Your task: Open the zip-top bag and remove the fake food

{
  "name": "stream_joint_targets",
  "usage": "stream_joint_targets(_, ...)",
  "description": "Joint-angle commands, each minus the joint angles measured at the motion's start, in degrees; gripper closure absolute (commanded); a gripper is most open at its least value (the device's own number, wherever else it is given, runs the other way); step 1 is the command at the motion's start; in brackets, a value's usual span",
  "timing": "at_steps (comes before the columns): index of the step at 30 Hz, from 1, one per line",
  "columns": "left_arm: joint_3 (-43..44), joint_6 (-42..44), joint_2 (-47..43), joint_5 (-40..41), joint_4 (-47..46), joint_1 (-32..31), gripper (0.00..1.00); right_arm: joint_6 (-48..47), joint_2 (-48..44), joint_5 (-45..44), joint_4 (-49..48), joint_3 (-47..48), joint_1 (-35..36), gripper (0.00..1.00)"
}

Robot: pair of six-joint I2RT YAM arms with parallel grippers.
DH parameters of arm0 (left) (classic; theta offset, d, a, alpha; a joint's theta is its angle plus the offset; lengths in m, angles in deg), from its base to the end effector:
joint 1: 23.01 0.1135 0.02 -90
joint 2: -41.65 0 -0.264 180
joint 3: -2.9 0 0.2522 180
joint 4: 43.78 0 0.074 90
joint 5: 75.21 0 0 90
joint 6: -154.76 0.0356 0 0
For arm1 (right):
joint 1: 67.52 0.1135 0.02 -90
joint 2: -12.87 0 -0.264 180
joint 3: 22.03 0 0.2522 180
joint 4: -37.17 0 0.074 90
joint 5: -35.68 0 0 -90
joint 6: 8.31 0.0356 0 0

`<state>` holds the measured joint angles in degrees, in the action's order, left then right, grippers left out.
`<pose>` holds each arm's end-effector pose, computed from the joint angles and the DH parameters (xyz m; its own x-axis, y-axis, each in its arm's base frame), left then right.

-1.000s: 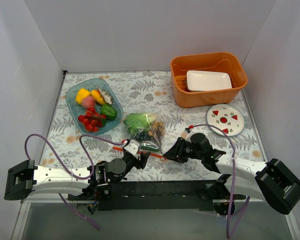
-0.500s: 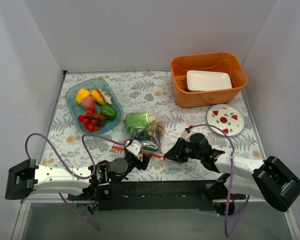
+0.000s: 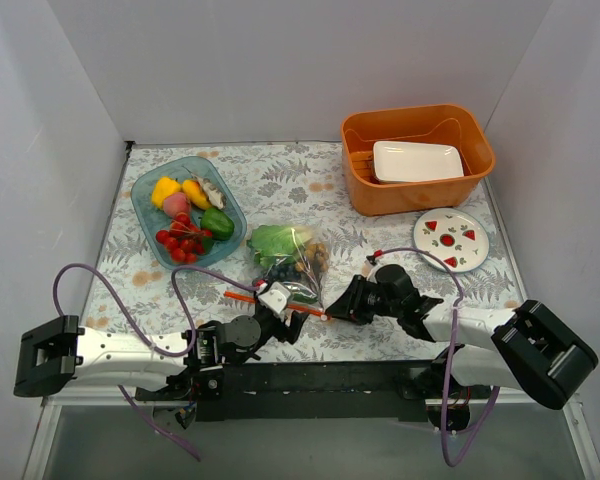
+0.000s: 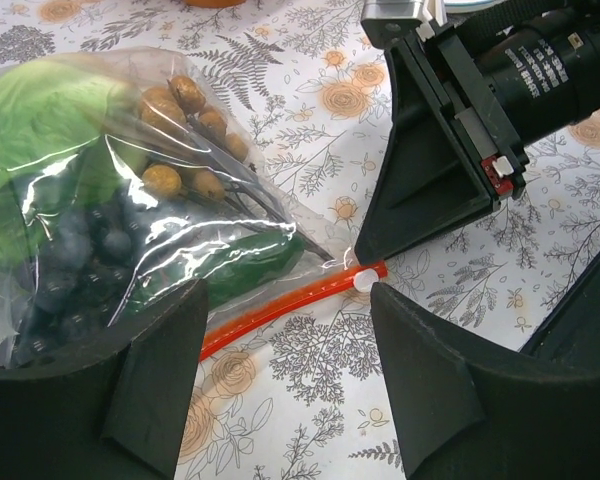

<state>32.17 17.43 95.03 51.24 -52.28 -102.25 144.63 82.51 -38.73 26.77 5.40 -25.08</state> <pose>0.0565 -0.1843 0.1947 -0.5365 -0.3446 -0.7703 0.4263 0.6772 -0.5998 0.1463 0.1467 0.1345 -0.9059 0.3340 -0.2604 -0.0260 0.5700 0.8212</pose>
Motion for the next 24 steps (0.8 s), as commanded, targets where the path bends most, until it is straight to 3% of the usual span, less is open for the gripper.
stream_joint_targets(1, 1.98, 0.66, 0.84, -1.64, -1.29, -0.21, 0.34, 0.52, 1.37, 0.84, -4.66, 2.85, -0.16, 0.65)
stream_joint_targets(5, 1.37, 1.19, 1.28, -2.69, -2.43, -0.12, 0.34, 1.66, 2.07, 1.72, -6.16, 3.46, -0.16, 0.78)
stream_joint_targets(8, 0.84, 3.64, 2.25, -3.49, -5.33, -0.21, 0.34, 2.89, 1.55, 3.3, -4.42, 5.39, -0.16, 0.99)
stream_joint_targets(16, -3.99, 21.28, 6.2, -3.14, -22.28, -0.39, 0.36, 5.44, -1.53, 3.74, 14.57, 18.57, -0.16, 0.99)
stream_joint_targets(22, -6.19, 29.31, 9.27, 0.1, -31.6, -0.65, 0.33, 6.76, -0.04, 2.16, 24.05, 28.86, -0.16, 0.99)
stream_joint_targets(24, -6.37, 32.64, 11.47, 1.78, -36.5, -0.74, 0.38, 6.67, 1.8, 2.33, 27.31, 31.92, -0.16, 0.99)
